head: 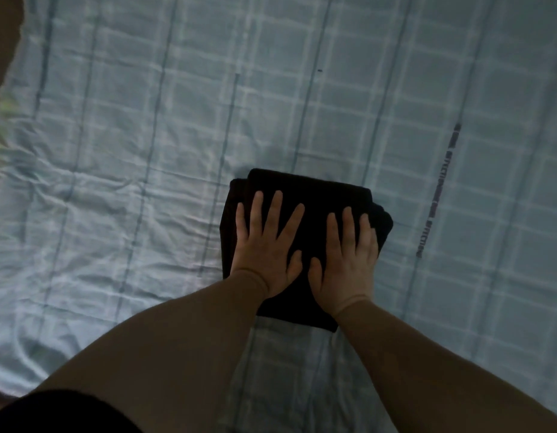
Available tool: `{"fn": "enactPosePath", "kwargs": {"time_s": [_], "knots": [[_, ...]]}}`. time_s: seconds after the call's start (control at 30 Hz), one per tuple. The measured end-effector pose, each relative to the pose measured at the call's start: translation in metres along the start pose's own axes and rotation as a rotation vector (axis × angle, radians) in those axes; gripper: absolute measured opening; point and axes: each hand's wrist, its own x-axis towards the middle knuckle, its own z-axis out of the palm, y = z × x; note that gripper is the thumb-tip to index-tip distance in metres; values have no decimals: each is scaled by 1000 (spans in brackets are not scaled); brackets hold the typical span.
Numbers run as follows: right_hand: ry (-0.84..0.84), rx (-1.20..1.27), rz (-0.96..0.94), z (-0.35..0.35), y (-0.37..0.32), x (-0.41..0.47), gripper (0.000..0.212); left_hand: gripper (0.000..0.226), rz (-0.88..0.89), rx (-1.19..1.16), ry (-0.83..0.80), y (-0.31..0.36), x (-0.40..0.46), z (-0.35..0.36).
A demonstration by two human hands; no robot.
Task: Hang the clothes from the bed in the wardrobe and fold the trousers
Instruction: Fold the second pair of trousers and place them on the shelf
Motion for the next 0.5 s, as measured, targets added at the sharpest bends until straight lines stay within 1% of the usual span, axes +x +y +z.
{"fn": "enactPosePath", "kwargs": {"time_s": [0.2,0.37,0.5], "knots": [[81,39,-64,6,4,-3,78,86,44,-3,71,-6,-5,7],[108,36,-52,1,0,-8,78,85,53,-17,122,-6,-13,1],[121,63,-35,-12,-3,-15,76,79,57,-84,184,-3,-21,-11]]}}
